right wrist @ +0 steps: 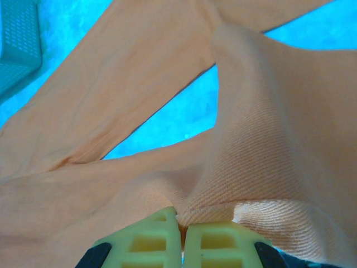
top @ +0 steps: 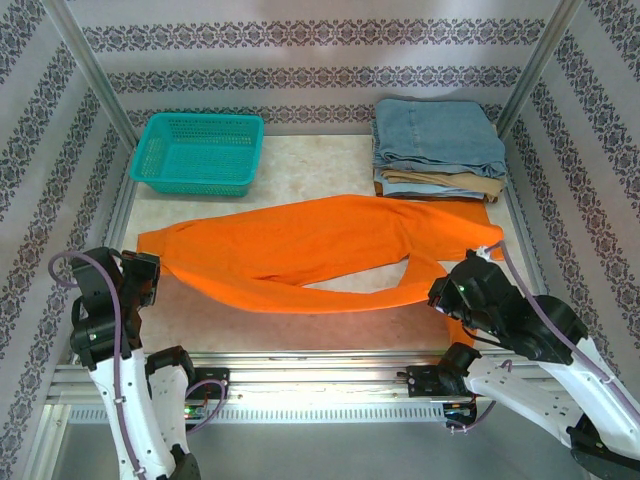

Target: Fold and stack the trousers

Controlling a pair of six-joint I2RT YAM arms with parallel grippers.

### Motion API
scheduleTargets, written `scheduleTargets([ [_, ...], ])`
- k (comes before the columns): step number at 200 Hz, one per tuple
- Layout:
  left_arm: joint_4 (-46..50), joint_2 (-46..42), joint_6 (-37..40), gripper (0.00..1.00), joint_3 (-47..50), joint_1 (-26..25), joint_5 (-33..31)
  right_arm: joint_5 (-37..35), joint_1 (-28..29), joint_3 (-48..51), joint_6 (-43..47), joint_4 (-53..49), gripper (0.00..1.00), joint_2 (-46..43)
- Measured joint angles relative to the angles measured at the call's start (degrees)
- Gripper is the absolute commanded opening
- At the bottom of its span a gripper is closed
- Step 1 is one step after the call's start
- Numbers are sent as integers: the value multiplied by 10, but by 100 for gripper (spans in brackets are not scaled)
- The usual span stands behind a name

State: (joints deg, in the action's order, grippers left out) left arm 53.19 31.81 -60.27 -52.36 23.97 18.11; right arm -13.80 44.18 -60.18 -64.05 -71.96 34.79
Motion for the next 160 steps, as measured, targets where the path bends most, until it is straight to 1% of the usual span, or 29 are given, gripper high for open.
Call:
scheduleTargets([
  [13, -2, 27, 3, 0, 0, 0, -4, -6, -24, -13, 36, 8, 0, 28],
  [29, -19, 79, 8, 0, 0, 0, -4, 14, -95, -26, 90, 46, 0, 76],
  [50, -46, 157, 18, 0, -11, 0, -8, 93, -229, -26, 153, 112, 0, 152],
  [59, -59, 193, 23, 0, -22, 0, -8, 123, -271, -26, 175, 140, 0, 187],
  [71, -74, 231, 30, 0, -37, -3, -12, 157, -307, -26, 197, 178, 0, 234],
  [87, -101, 281, 35, 0, -60, -6, -15, 194, -332, -29, 221, 221, 0, 291],
  [121, -166, 391, 38, 0, -86, -10, -17, 238, -349, -71, 259, 277, 0, 427],
  [160, -203, 507, 47, 0, -105, -23, -23, 270, -372, -128, 295, 294, 0, 555],
])
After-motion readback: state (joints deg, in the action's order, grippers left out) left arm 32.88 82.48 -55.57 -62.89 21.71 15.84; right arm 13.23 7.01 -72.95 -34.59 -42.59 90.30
